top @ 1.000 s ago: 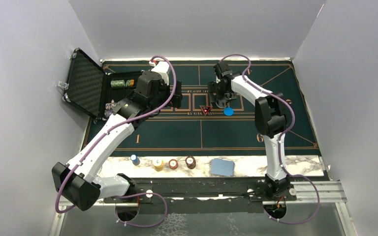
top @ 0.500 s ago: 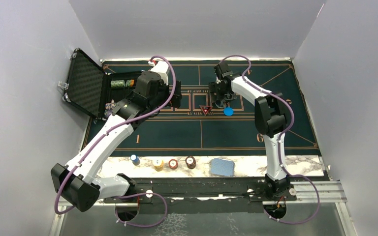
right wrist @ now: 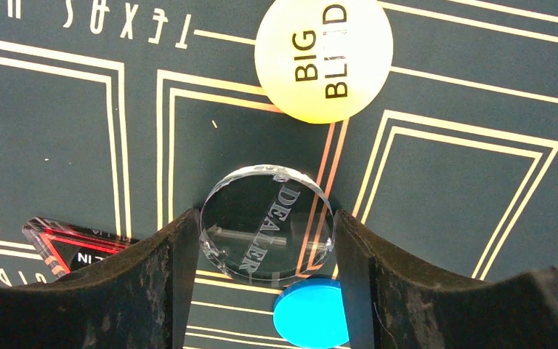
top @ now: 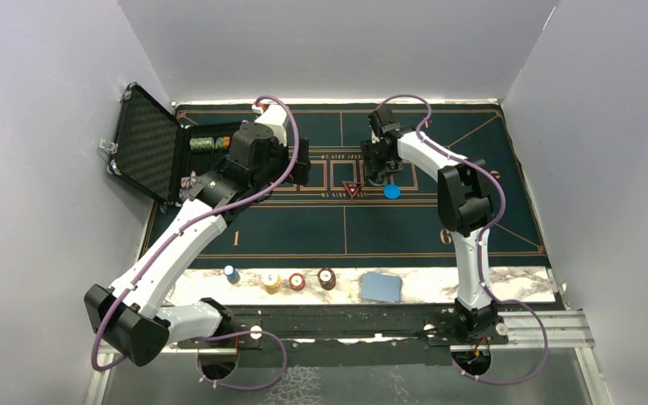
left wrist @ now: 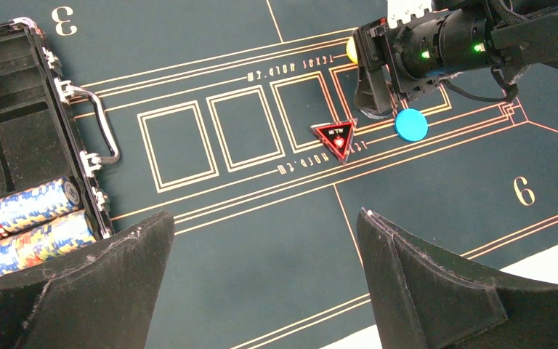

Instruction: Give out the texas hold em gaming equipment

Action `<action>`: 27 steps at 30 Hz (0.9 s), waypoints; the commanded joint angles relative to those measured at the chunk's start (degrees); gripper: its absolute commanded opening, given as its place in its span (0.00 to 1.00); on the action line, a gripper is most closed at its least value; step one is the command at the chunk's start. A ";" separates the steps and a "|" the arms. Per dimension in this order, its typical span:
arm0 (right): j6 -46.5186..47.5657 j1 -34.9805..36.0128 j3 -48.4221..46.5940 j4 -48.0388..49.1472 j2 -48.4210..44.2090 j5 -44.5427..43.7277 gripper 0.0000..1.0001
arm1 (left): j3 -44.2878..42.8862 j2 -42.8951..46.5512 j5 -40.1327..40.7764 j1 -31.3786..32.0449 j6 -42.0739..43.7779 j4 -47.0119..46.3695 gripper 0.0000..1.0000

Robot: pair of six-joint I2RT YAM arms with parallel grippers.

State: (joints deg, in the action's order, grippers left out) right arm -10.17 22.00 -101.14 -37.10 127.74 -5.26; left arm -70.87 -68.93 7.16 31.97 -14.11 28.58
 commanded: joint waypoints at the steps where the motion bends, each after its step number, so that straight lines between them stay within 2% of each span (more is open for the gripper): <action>1: 1.21 -0.82 -2.16 -3.13 -0.48 0.31 0.53 | -1.55 1.85 1.05 0.07 -0.54 -0.42 0.99; 8: 0.60 -0.82 1.19 -3.00 -9.24 1.06 0.52 | -1.56 2.29 0.81 0.12 -1.56 -0.24 0.99; 16: 1.27 -1.15 21.37 -0.04 -25.59 -1.50 0.55 | -0.90 3.24 0.19 0.16 -2.59 -0.30 0.99; 19: 0.18 -1.26 23.59 -1.69 -27.44 -2.94 0.56 | 0.02 3.45 -0.45 0.20 -3.46 -0.28 0.99; 21: -3.65 -3.69 26.01 -4.22 -28.63 -3.77 0.57 | 0.29 3.49 -0.78 0.20 -3.88 -0.28 0.99; 25: -6.03 -12.51 37.45 0.12 -34.34 0.93 0.58 | 0.00 3.35 -1.22 0.16 -4.28 -0.07 0.99; 27: -5.61 -12.57 39.62 1.24 -34.65 -1.45 0.61 | -0.05 3.32 -1.25 0.20 -4.55 -0.15 0.99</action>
State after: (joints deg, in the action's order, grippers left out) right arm -14.04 11.73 -66.52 -37.80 97.30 -5.58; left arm -70.81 -66.63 6.94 31.97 -17.58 28.86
